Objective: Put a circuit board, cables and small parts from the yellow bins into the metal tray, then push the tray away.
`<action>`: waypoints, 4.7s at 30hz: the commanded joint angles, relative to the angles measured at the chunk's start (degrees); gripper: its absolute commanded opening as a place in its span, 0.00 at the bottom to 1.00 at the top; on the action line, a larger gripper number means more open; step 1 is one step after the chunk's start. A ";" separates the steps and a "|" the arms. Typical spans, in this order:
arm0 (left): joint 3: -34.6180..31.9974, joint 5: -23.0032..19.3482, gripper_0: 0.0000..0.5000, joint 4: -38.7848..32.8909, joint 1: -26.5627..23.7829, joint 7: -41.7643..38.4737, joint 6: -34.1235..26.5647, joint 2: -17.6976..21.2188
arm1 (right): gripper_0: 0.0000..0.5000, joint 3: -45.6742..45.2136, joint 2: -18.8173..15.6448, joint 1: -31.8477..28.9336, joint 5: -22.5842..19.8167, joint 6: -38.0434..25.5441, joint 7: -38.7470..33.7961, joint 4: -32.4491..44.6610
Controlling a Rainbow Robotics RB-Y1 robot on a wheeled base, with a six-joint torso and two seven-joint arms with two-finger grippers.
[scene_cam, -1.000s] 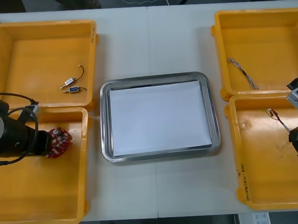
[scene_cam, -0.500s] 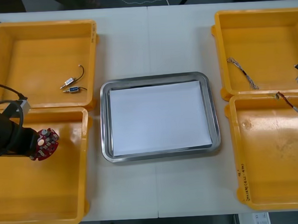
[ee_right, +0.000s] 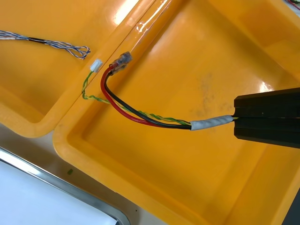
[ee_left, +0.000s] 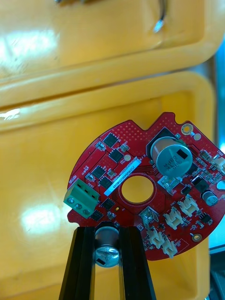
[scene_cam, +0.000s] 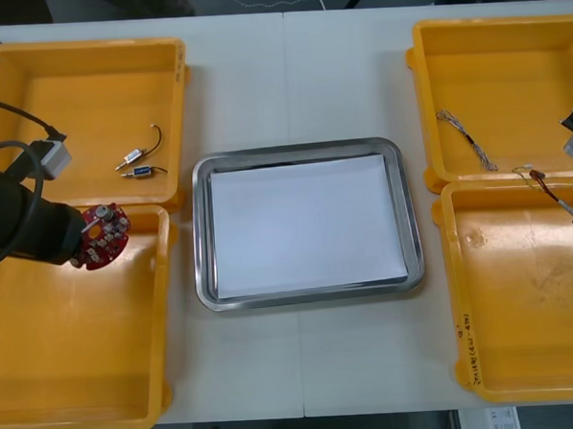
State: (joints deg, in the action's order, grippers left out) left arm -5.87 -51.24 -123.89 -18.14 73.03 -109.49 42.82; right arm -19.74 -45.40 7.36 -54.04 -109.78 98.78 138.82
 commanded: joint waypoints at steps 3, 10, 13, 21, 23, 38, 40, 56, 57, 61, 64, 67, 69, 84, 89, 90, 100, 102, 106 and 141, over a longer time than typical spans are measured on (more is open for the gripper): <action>5.78 -0.79 0.00 -1.88 -7.26 -8.69 -0.51 -0.02 | 0.00 1.11 -2.23 1.60 -1.25 -0.22 1.33 0.23; 14.13 -0.18 0.00 -0.65 -13.32 -10.01 -0.51 -1.16 | 0.00 1.37 -2.23 1.60 -2.21 -0.22 1.24 0.23; 18.26 0.00 0.00 1.37 -16.49 -10.28 -0.51 -2.74 | 0.00 1.37 -2.23 1.60 -2.04 -0.22 1.24 0.23; 27.49 4.48 0.00 6.11 -22.64 -10.36 -0.51 -9.25 | 0.00 1.37 -2.23 1.60 -0.63 -0.22 1.33 0.23; 29.86 6.15 0.00 7.43 -24.40 -10.54 -0.51 -11.27 | 0.00 1.37 -2.23 1.60 -0.63 -0.22 1.33 0.23; 42.08 10.37 0.00 18.95 -26.86 -11.42 11.05 -14.26 | 0.00 1.37 -2.23 1.52 0.60 -0.22 1.41 0.23; 43.13 10.81 0.00 19.91 -26.86 -11.51 12.46 -14.35 | 0.00 1.37 -2.23 1.52 0.69 -0.22 1.41 0.23; 46.38 11.86 0.00 22.20 -26.77 -11.16 15.00 -13.64 | 0.00 1.37 -2.23 1.52 1.39 -0.22 1.41 0.14; 46.56 11.86 0.00 22.20 -26.77 -11.16 15.09 -13.55 | 0.00 1.37 -2.23 1.52 1.39 -0.22 1.41 0.23; 47.61 11.95 0.01 22.20 -26.77 -11.42 15.71 -13.03 | 0.00 1.37 -2.23 1.52 1.21 -0.22 1.41 0.23; 47.79 11.86 0.11 22.20 -26.77 -11.59 15.71 -12.76 | 0.00 1.37 -2.23 1.52 0.95 -0.22 1.41 0.23; 47.79 11.78 0.62 22.20 -26.77 -11.77 15.62 -12.50 | 0.00 1.37 -2.23 1.52 0.77 -0.22 1.41 0.23; 47.79 11.78 0.82 22.20 -26.77 -11.86 15.62 -12.32 | 0.00 1.37 -2.23 1.52 0.77 -0.22 1.41 0.23; 43.92 10.63 1.00 20.97 -26.95 -12.30 12.46 -12.15 | 0.00 1.37 -2.23 2.66 -1.51 -0.22 1.50 0.23; 39.97 9.76 1.00 18.33 -27.21 -12.39 8.41 -12.32 | 0.00 2.25 -2.67 5.30 -4.76 -0.22 1.59 0.23; 39.09 9.67 1.00 17.72 -27.47 -12.30 7.45 -12.32 | 0.00 3.13 -2.85 6.09 -4.94 -0.22 1.50 0.23; 36.54 8.61 1.00 16.05 -32.66 -11.86 1.64 -12.15 | 0.00 17.19 -3.02 18.39 -4.59 -0.22 1.24 -0.21; 36.45 8.00 1.00 16.31 -33.80 -11.77 1.56 -11.53 | 0.00 22.02 -2.85 21.47 -4.50 -0.22 1.50 -1.53; 35.05 4.66 1.00 18.42 -35.30 -10.80 2.17 -10.48 | 0.00 28.62 -0.91 26.13 -4.41 -0.22 1.77 -4.61; 21.60 5.89 1.00 32.74 -38.90 18.64 1.12 -4.41 | 0.00 62.81 8.14 37.99 14.66 17.41 17.23 -20.95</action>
State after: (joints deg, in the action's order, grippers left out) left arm 17.97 -46.39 -92.57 -54.10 87.38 -107.88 36.27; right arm 39.89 -36.22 43.94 -40.39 -94.73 113.98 118.28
